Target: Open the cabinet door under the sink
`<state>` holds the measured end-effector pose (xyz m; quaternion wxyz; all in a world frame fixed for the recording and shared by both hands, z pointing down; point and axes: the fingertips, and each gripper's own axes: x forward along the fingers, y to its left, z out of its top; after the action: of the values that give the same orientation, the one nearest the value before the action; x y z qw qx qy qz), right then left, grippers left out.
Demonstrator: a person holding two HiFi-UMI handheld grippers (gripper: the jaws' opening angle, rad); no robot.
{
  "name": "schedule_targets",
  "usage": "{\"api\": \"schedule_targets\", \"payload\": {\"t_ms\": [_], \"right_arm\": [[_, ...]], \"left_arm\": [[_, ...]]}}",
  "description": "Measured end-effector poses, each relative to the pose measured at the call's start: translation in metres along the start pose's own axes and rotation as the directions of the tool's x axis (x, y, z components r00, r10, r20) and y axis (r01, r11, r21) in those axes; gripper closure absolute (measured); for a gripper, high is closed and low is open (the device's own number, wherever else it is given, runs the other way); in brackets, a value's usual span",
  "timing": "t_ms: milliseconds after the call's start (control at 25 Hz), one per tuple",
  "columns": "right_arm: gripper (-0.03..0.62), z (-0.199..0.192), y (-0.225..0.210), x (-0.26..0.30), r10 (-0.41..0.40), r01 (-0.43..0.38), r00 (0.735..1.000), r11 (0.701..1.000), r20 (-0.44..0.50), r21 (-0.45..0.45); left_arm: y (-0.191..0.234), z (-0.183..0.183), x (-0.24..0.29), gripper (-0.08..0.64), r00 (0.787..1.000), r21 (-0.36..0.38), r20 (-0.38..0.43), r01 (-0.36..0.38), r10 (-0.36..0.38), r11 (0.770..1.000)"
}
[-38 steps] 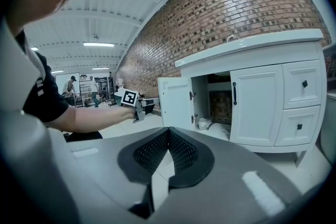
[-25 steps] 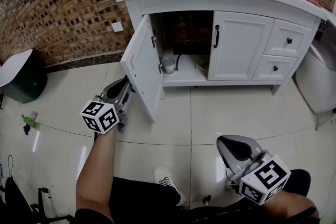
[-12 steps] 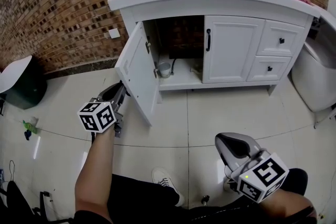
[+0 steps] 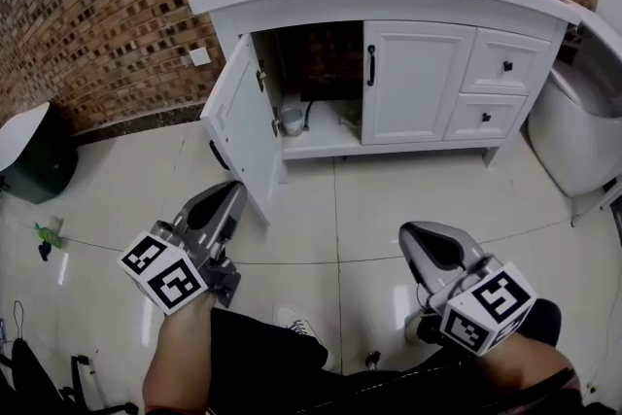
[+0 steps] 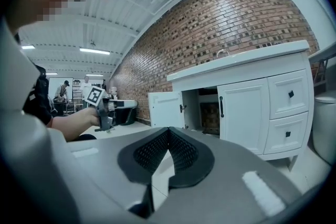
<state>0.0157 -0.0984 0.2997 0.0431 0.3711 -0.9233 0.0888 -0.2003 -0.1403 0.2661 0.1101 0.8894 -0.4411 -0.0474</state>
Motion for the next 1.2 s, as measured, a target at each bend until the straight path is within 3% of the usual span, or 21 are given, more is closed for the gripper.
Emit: {"api": "schedule_targets", "payload": {"t_ms": [200,320,400,680,840,1200], "right_arm": [[0.584,-0.001,0.001,-0.01,0.004,-0.004,1.0,1.0,0.006,-0.009],[0.584,-0.012,0.0,-0.012,0.003,-0.003,1.0,1.0,-0.026,0.002],[0.584,-0.019,-0.001,-0.014,0.003,-0.002,0.999,1.0,-0.047,0.012],[0.584,-0.022,0.0,-0.012,-0.003,0.003,0.999,1.0,-0.052,0.007],[0.584,-0.021,0.002,-0.009,0.006,-0.005,0.999,1.0,-0.054,0.013],[0.584,-0.018,0.006,-0.01,0.006,-0.006,0.999,1.0,-0.054,0.003]], "left_arm": [[-0.081,-0.019,0.002,0.555,0.994,0.181,-0.031,0.107,-0.103,0.978],[-0.11,-0.034,0.0,0.555,0.974,0.167,-0.082,0.224,-0.213,0.96],[-0.114,-0.037,-0.002,0.555,0.966,0.131,-0.08,0.255,-0.246,0.958],[-0.089,-0.045,-0.006,0.555,0.983,0.16,-0.09,0.175,-0.163,0.971],[-0.086,-0.056,-0.003,0.555,0.979,0.142,-0.121,0.179,-0.163,0.974],[-0.092,-0.05,-0.004,0.555,0.979,0.119,-0.093,0.194,-0.183,0.974]]}}
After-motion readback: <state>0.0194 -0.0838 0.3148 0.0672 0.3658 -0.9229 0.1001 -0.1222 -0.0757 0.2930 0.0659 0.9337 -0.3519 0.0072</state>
